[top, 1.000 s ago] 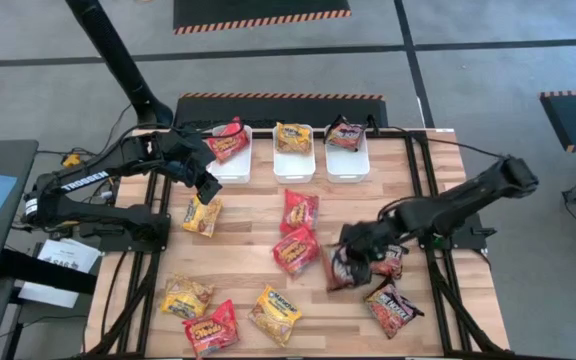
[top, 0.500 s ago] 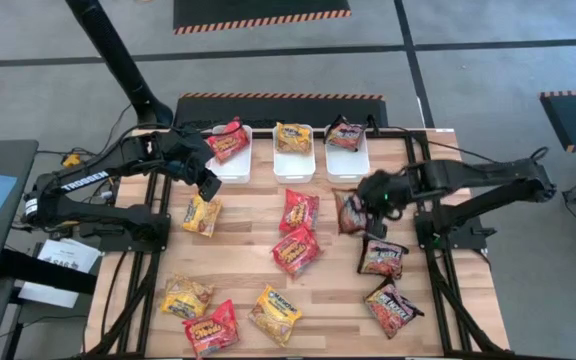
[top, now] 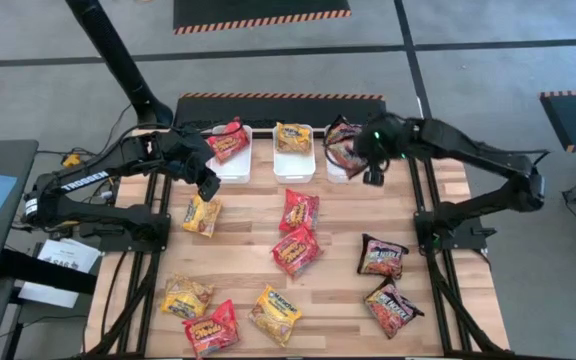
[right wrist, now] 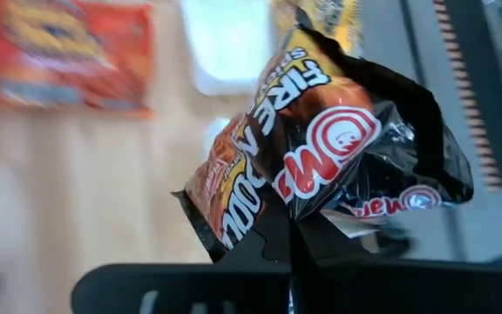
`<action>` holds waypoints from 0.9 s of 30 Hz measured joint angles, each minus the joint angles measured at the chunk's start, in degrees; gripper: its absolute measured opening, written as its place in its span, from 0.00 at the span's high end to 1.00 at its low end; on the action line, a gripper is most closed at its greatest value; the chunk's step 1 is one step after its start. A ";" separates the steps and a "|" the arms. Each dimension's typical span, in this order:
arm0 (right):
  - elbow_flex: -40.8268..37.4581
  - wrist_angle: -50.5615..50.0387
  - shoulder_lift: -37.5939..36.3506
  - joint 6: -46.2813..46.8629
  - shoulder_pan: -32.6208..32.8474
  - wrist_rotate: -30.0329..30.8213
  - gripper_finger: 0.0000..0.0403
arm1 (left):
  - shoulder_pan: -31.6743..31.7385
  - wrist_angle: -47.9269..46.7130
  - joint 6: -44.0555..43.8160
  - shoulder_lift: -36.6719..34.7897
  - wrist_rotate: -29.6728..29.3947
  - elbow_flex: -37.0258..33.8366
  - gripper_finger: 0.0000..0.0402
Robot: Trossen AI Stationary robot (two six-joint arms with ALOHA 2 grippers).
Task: Sort Maruchan noodles
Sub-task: Put the black noodle pack into the right white bin
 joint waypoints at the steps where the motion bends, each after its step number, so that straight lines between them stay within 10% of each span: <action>1: 0.66 0.01 1.15 -3.34 -1.46 0.61 0.99 | 0.00 0.00 0.30 0.00 -0.53 0.00 0.73; 13: 8.76 1.36 16.75 -28.75 -12.01 6.04 0.99 | 0.00 0.00 0.50 0.00 -3.65 0.00 0.73; 27: 12.32 -4.86 30.30 -35.78 -11.98 12.14 0.99 | 0.04 0.00 5.45 0.00 -3.78 0.00 0.73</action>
